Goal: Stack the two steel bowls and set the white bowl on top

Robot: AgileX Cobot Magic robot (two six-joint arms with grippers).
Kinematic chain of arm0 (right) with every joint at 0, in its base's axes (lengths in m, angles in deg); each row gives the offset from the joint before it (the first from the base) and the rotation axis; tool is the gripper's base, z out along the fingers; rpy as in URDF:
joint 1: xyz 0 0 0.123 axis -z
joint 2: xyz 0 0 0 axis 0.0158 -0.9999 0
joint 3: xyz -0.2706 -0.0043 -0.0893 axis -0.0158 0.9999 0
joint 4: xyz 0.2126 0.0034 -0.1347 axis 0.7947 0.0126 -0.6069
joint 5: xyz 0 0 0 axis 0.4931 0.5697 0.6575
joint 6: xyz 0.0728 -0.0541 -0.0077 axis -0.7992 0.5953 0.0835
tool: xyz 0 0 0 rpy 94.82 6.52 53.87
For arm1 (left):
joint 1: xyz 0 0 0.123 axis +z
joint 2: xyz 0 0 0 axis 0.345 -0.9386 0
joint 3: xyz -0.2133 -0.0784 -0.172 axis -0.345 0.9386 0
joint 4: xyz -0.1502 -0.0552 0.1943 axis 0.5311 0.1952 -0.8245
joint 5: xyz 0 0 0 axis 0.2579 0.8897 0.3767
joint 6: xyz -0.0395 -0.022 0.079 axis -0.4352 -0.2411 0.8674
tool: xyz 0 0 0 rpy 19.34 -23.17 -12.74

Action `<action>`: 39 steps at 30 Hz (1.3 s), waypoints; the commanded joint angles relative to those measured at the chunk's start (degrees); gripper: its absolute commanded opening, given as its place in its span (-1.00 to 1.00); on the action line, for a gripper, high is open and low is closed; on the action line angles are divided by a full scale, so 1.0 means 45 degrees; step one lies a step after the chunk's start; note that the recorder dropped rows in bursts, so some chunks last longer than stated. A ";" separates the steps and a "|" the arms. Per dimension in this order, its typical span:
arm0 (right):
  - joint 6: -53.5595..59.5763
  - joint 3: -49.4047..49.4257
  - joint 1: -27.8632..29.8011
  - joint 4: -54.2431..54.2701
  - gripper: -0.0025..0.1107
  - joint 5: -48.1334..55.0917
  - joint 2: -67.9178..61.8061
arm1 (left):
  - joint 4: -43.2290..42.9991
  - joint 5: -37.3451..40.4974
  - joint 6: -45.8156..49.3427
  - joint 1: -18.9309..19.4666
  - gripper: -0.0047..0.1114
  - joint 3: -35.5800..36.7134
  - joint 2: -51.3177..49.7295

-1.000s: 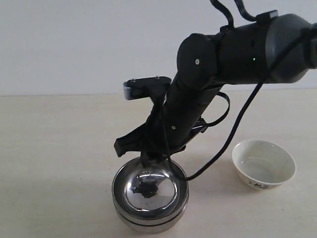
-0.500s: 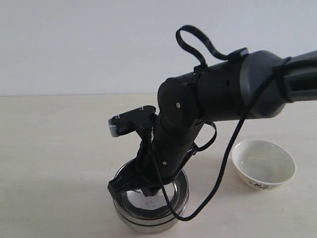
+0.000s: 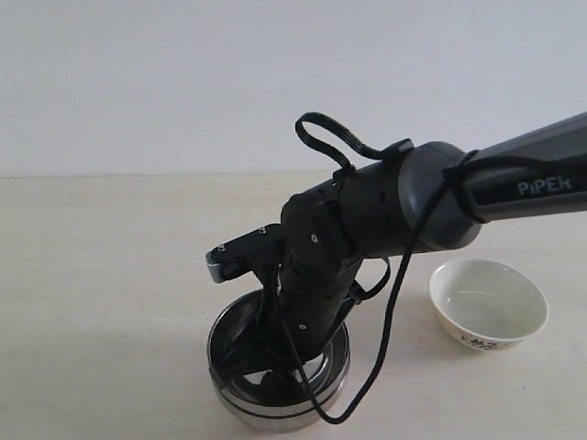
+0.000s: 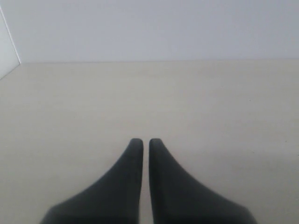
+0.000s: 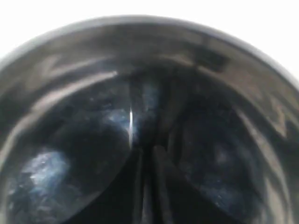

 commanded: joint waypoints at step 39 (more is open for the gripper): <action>-0.1103 -0.0032 0.1527 -0.1399 -0.96 -0.0758 -0.0811 | 0.0143 -0.0025 0.0043 0.0035 -0.85 0.0051 0.0047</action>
